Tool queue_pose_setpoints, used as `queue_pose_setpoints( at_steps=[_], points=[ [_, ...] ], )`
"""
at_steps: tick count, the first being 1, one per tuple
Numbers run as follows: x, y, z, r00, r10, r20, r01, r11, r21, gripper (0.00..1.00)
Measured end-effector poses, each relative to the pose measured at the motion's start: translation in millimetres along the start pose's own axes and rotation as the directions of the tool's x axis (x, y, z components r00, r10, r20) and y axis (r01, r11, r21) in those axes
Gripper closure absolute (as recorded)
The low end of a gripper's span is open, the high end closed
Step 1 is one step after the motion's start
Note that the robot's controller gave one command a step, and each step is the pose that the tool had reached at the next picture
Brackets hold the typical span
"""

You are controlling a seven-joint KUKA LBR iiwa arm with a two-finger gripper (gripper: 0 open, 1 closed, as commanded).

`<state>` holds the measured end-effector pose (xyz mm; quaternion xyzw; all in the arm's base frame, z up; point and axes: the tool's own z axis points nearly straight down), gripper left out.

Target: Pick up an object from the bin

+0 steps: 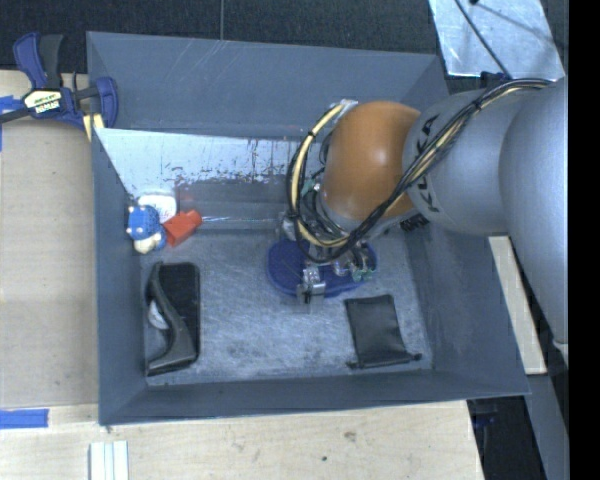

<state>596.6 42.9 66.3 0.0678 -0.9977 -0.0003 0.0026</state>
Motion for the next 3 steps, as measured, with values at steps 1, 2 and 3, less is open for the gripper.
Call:
queue_pose_setpoints(
  at_steps=[1, 2, 3],
  points=[
    [-5.1, -0.6, -8.6, 1.0, 0.002, 0.015, -0.002, 1.0, 0.001, 1.0],
    [39.1, 15.3, -115.5, 1.0, 0.008, 0.014, -0.008, 1.0, 0.001, 1.0],
    [38.6, 9.4, -208.2, 1.0, 0.003, 0.018, -0.003, 1.0, 0.002, 1.0]
  ],
)
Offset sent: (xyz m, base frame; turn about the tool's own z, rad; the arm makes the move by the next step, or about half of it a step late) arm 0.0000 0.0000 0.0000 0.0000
